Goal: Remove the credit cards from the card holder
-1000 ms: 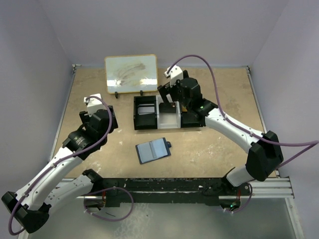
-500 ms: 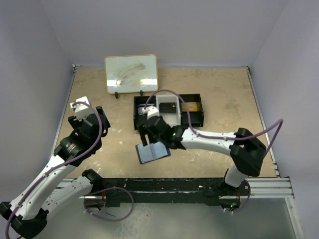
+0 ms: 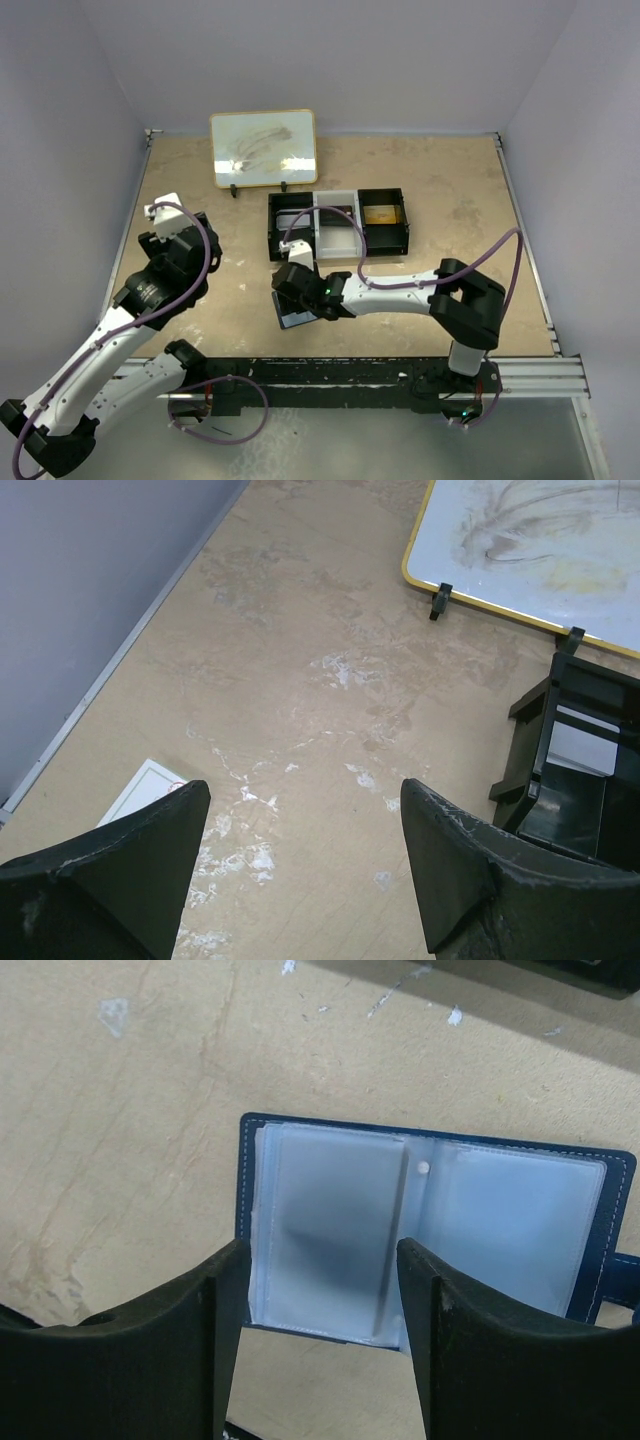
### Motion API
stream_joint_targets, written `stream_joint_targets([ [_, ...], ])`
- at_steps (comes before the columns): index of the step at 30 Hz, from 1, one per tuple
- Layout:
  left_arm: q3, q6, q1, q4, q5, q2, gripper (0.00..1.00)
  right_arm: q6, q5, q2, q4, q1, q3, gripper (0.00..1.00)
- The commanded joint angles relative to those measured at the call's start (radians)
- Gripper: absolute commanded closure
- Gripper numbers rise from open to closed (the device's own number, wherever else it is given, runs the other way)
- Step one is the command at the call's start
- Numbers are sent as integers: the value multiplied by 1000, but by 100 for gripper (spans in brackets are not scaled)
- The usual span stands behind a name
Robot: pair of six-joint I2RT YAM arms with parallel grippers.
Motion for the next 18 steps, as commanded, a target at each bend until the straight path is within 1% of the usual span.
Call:
stream_joint_targets([
  [1,21,-6,4,8,-19,-7,25,15,9,29,-32,-1,49,37],
  [4,21,-4,4,10,-14,-4,25,-1,5,60,-30,-2,65,37],
  [9,19,-6,4,9,-13,-3,25,-14,-8,110,-52,-2,103,33],
  [11,19,-6,5,8,-12,-2,25,-6,-5,127,-67,-3,110,34],
  [13,20,-6,4,10,-12,0,25,9,22,137,-82,-3,108,37],
  [18,18,-5,4,10,-7,3,25,22,28,145,-93,-3,82,50],
])
